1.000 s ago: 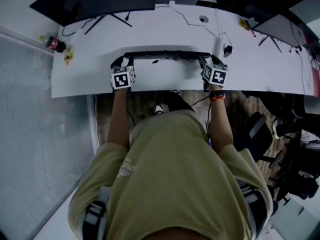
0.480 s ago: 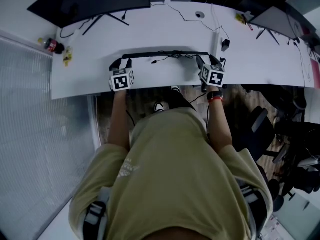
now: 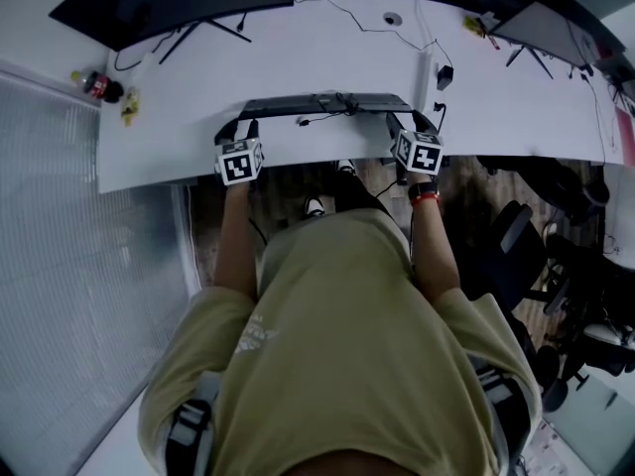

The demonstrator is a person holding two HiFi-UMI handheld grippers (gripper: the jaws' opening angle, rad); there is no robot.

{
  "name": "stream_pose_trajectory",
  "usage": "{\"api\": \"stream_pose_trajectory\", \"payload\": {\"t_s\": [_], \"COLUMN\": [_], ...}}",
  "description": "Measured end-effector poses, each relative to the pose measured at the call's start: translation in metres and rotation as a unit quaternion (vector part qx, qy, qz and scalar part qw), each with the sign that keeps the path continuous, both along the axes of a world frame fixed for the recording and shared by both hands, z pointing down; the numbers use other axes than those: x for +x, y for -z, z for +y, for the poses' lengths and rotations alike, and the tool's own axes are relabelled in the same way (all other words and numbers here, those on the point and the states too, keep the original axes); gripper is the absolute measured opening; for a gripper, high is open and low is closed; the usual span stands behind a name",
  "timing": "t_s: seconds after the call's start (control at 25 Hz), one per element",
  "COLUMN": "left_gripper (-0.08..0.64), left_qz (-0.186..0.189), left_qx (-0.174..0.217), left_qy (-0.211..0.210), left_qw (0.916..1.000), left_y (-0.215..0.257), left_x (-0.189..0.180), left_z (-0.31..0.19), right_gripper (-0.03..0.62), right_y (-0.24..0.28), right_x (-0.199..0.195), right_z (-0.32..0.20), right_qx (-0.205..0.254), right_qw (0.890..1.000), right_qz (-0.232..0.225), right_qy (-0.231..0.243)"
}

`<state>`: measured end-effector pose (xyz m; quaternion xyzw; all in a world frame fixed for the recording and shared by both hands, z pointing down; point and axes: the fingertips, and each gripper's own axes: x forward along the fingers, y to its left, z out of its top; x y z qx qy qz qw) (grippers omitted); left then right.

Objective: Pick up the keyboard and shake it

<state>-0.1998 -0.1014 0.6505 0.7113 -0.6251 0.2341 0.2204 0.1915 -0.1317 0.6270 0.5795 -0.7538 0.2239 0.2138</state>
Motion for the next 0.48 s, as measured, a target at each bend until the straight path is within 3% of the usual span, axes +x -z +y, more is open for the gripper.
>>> {"api": "stream_pose_trajectory", "payload": {"t_s": [0.48], "left_gripper": [0.189], "left_qz": [0.005], "left_qx": [-0.027], "left_qy": [0.001], "left_qw": [0.9996], "left_y": [-0.027], "left_x": [0.002], "left_z": [0.026], "right_gripper": [0.288], "right_y": [-0.022], "right_x": [0.001], "right_z": [0.023], "right_qx": [-0.014], "right_qw": [1.0], "right_qz": [-0.014], "right_qy": [-0.016]}}
